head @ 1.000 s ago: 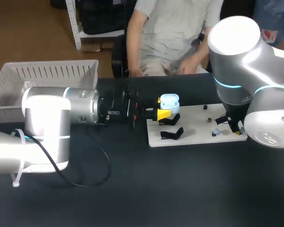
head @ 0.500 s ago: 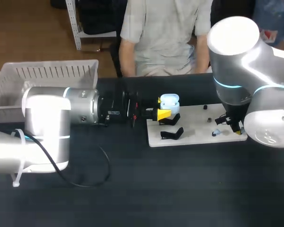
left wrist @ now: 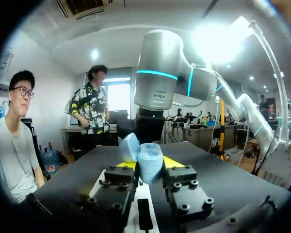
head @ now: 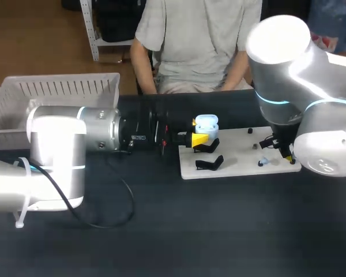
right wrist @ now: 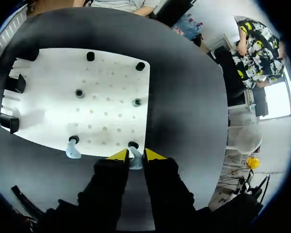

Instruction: Pick up each earbud case from the left stands, insert the matching earbuds, close the lid, and place the case in the box.

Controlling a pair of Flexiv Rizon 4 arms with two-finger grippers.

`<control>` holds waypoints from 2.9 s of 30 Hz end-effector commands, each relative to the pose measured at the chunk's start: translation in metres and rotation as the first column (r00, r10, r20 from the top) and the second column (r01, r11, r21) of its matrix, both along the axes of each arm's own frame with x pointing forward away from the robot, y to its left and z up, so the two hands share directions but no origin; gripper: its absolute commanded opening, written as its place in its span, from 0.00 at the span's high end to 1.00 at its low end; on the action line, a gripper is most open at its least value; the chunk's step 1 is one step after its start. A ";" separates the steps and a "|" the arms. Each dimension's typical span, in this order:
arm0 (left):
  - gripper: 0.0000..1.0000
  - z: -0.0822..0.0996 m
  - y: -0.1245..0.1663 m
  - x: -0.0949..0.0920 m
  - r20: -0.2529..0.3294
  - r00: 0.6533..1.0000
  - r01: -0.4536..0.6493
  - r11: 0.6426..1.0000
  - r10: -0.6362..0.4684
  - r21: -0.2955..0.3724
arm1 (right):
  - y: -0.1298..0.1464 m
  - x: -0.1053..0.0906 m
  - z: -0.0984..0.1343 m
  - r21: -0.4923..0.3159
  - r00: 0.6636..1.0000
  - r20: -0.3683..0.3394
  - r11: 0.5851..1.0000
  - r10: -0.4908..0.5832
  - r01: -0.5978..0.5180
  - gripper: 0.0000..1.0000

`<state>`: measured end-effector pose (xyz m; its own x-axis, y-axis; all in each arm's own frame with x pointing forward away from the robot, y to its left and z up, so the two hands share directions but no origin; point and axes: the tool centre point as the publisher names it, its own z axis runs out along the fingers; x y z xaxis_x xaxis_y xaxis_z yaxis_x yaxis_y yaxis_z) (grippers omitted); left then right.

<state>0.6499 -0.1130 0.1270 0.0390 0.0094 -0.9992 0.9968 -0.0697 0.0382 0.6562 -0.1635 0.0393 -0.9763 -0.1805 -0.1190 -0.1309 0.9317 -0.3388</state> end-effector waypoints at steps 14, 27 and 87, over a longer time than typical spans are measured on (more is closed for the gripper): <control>1.00 -0.001 -0.001 -0.002 0.004 1.000 -0.007 1.000 0.007 -0.003 | 0.083 -0.038 0.126 0.034 0.996 -0.047 0.996 -0.077 0.079 1.00; 1.00 -0.001 -0.001 -0.002 0.004 1.000 -0.007 1.000 0.007 -0.003 | 0.197 -0.058 0.180 0.021 0.991 -0.132 0.999 0.033 -0.031 1.00; 1.00 -0.001 -0.001 -0.002 0.004 1.000 -0.007 1.000 0.007 -0.003 | 0.202 -0.035 0.161 -0.081 0.848 -0.173 0.865 -0.501 0.495 1.00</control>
<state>0.6499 -0.1130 0.1270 0.0389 0.0095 -0.9992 0.9968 -0.0697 0.0382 0.6205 0.0377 0.1996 -0.9410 0.3325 0.0630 0.2851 0.8792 -0.3819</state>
